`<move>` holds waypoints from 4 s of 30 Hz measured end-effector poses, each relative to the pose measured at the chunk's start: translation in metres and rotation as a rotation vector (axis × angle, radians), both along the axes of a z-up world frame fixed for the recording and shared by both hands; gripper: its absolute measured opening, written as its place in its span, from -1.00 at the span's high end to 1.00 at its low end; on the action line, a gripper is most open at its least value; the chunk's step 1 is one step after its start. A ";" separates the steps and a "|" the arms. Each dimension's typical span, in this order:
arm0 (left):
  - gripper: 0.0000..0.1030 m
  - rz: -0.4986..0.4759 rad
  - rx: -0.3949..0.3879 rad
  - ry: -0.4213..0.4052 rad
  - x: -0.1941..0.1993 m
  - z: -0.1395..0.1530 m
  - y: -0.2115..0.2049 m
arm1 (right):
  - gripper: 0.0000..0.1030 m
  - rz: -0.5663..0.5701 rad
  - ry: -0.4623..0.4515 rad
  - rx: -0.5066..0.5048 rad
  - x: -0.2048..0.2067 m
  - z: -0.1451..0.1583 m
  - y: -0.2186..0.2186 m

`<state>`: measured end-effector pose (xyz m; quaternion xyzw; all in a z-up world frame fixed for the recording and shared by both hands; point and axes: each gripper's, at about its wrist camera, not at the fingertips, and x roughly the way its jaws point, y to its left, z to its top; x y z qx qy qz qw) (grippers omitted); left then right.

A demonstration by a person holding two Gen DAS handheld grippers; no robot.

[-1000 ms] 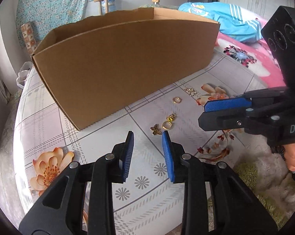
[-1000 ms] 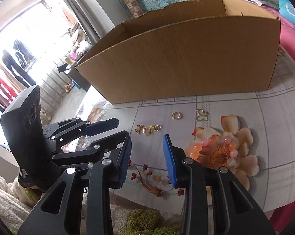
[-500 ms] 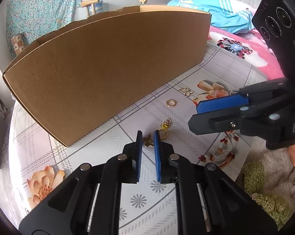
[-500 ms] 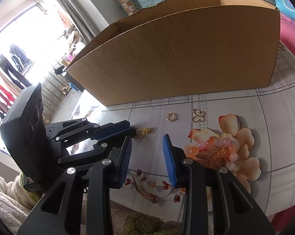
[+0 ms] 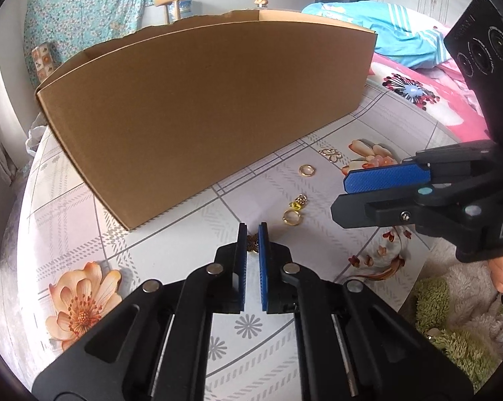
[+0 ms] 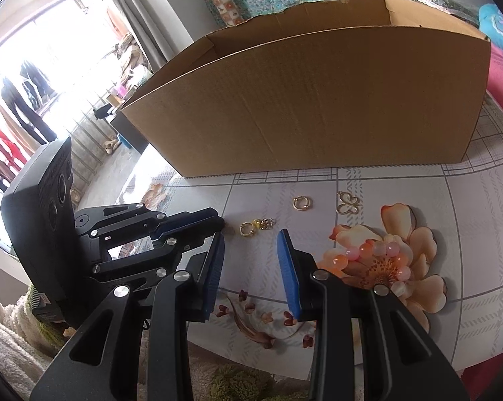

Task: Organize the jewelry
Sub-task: 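Grasp a small gold charm with the left tool while the right tool grasps a gold hoop ring, then carry both gold pieces over the box with the left and right tools, then open both tools to drop the gold pieces into the box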

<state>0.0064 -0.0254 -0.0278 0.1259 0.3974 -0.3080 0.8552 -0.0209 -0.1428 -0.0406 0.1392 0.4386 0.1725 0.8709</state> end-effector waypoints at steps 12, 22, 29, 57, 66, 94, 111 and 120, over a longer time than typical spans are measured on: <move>0.89 0.065 -0.026 0.015 0.001 -0.001 0.015 | 0.62 0.033 -0.004 -0.089 0.015 -0.013 0.029; 0.89 0.068 -0.047 0.022 0.001 -0.002 0.017 | 0.77 0.054 -0.072 -0.227 0.020 -0.010 0.056; 0.89 0.064 -0.052 0.022 0.001 0.000 0.018 | 0.78 0.072 -0.097 -0.313 0.025 -0.008 0.073; 0.89 0.087 -0.136 0.037 -0.001 0.015 0.031 | 0.80 0.034 -0.146 -0.252 0.002 0.005 0.041; 0.89 0.037 -0.257 -0.038 -0.016 0.080 0.031 | 0.80 0.007 -0.263 -0.187 -0.016 0.046 0.018; 0.87 0.069 -0.266 0.338 0.162 0.075 -0.109 | 0.78 -0.077 -0.134 -0.239 0.140 0.083 -0.106; 0.72 0.070 -0.304 0.203 0.142 0.104 -0.096 | 0.69 -0.135 -0.223 -0.158 0.119 0.111 -0.126; 0.22 0.011 -0.339 0.041 0.071 0.137 -0.046 | 0.15 -0.143 -0.307 -0.075 0.054 0.135 -0.121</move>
